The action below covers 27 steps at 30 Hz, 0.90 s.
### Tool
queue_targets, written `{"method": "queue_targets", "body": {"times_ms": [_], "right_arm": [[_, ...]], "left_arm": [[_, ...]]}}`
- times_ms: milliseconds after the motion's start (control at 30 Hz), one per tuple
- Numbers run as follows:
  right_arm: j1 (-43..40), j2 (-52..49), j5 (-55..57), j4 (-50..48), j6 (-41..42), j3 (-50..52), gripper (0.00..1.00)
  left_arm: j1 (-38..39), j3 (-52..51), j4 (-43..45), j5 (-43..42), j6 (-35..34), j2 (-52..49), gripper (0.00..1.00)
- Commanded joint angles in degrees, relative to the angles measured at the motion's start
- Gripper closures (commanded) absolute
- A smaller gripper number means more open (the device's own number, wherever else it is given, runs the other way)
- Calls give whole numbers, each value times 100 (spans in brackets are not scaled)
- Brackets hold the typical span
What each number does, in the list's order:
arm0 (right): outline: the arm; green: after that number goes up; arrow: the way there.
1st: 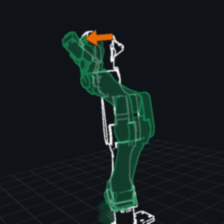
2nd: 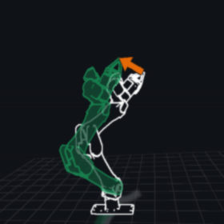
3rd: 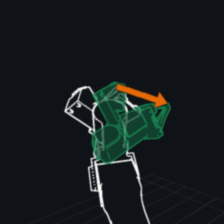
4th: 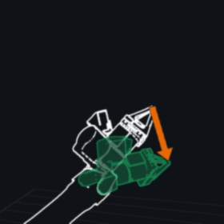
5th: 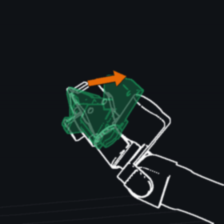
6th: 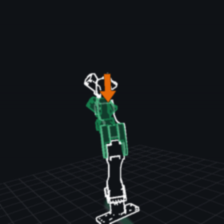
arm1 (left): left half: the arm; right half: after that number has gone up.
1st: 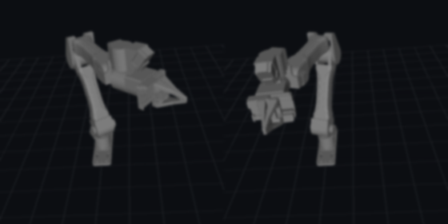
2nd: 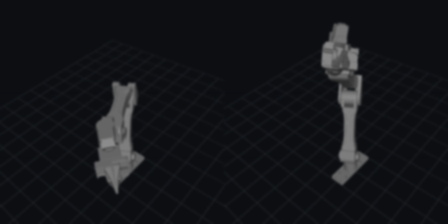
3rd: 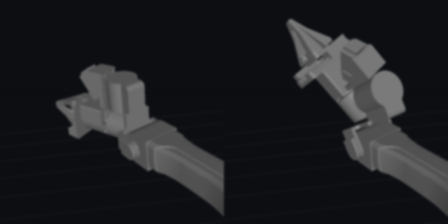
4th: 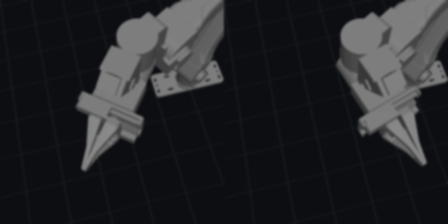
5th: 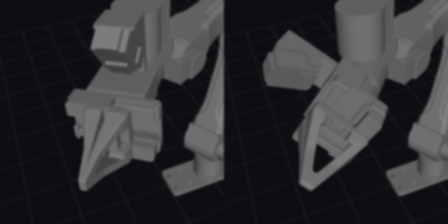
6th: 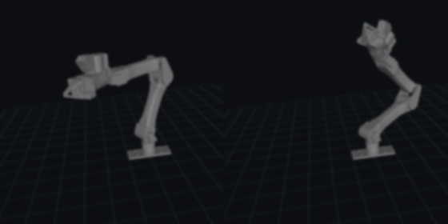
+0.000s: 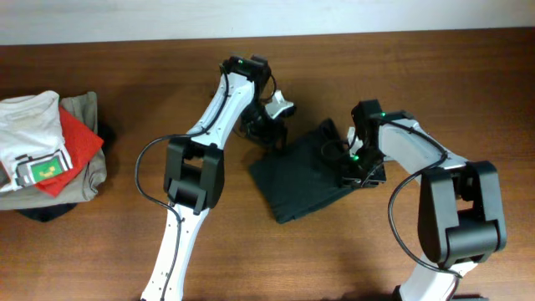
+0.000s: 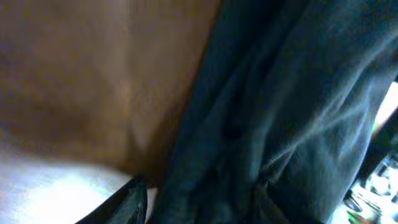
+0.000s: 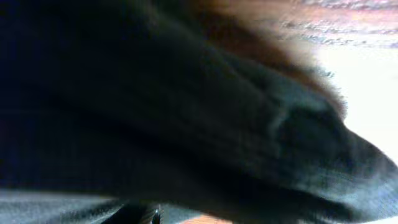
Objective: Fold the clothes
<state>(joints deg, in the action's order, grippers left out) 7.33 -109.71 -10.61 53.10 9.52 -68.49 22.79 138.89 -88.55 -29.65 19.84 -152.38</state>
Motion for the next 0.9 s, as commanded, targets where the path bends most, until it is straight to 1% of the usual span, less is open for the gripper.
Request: {"method": "queue_targets", "body": {"times_ms": [0,67,100,133,167,233,300,333,400,500,733,800,833,867], "right_arm": [[15,48,1064,-809,37,83,62],[17,48,1154,-1626,-330,81,62],[26,48,925,-2083,-680,66,62],[26,48,872,-2142,-765,37,60],[17,52,872,-2011,-765,-57,55],[-31,175,920,-1499,-761,-350,47],[-142,507,1150,-905,-761,-879,41],[-205,706,1196,-616,-758,-1189,36],[-227,927,1196,-223,-758,-1480,35],[-216,929,1196,120,-758,-1482,35],[-216,929,1196,356,-737,-1482,35],[-216,929,1196,424,-734,-1482,35],[-216,929,1196,455,-737,-1482,35],[-216,929,1193,466,-734,-1482,36]], "left_arm": [[-20,-278,-264,-101,107,46,51],[-35,-271,-271,-101,105,52,51],[-61,-258,-245,-96,79,59,50],[-109,-177,-247,-85,37,66,50],[-155,-33,-249,-79,-9,70,45],[-289,570,-256,-81,-9,79,42],[-398,1270,-184,-160,-4,79,25],[-400,1419,-26,-363,0,79,1],[-343,1355,343,-726,199,28,1],[-223,1032,817,-774,195,9,1],[264,-264,2210,-826,105,0,1],[367,-446,2323,-693,105,-4,5],[382,-470,2345,-656,105,-4,9],[385,-472,2341,-658,105,-4,28]]}}
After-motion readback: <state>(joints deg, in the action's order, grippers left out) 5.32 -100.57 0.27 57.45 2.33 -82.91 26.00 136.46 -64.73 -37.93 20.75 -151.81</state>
